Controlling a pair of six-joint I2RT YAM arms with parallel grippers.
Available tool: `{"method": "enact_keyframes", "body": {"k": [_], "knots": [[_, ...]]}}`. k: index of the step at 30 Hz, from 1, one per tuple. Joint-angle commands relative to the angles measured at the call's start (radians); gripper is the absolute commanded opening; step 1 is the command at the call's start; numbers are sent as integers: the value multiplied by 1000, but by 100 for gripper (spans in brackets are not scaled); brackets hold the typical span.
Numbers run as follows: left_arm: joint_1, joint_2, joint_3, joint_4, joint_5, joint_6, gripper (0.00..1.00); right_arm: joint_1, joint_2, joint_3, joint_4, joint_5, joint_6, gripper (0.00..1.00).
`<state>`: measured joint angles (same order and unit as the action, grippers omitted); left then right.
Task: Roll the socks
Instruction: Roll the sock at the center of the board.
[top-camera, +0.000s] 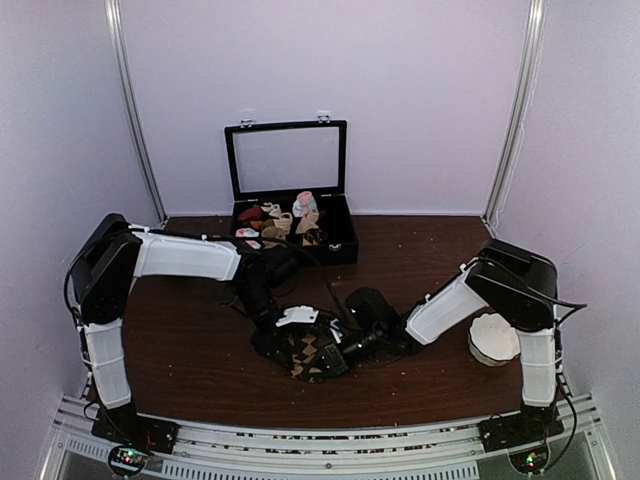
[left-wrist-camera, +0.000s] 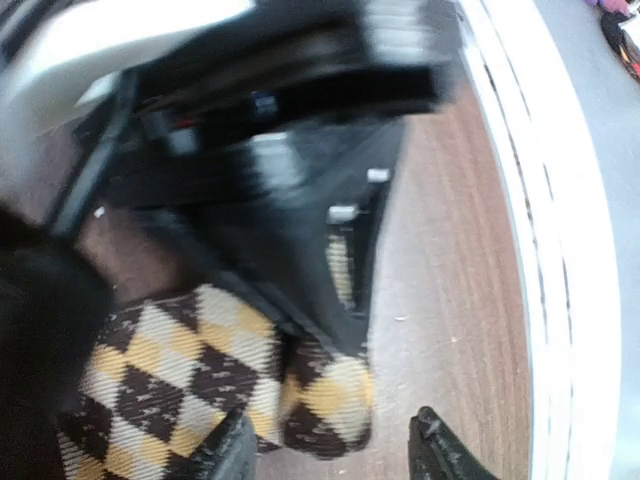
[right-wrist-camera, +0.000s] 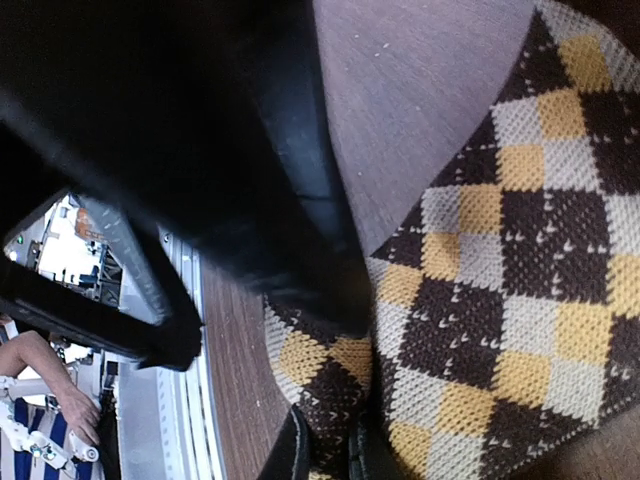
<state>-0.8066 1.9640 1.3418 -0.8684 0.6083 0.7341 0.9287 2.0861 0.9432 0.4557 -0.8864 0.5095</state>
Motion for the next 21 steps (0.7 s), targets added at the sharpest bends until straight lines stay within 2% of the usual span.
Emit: {"method": "enact_keyframes", "body": {"k": [1,3,4,5,8,10,14,19,21], "knots": [[16,-79,-40,28,13,-43,62,-22,70,-84,-217,171,39,0],[53,-122,-63,89,4,-101,74,-21,69,-83,-245,195,28,0],[80,-151,-75,122,-5,-127,88,-21,72,-80,-259,201,26,0],[95,-185,-91,163,-14,-138,97,-21,72,-76,-273,207,23,0],[94,-282,-142,207,-37,-106,98,-23,71,-64,-306,211,36,0],[56,-312,-156,194,-73,-67,98,-23,74,-53,-312,200,59,0],[-58,-280,-186,192,-166,-9,98,-24,89,-21,-308,166,118,0],[-111,-212,-198,236,-180,-28,98,-24,118,-9,-241,106,218,0],[-114,-197,-208,267,-181,-32,90,-24,125,-10,-222,95,239,0]]}}
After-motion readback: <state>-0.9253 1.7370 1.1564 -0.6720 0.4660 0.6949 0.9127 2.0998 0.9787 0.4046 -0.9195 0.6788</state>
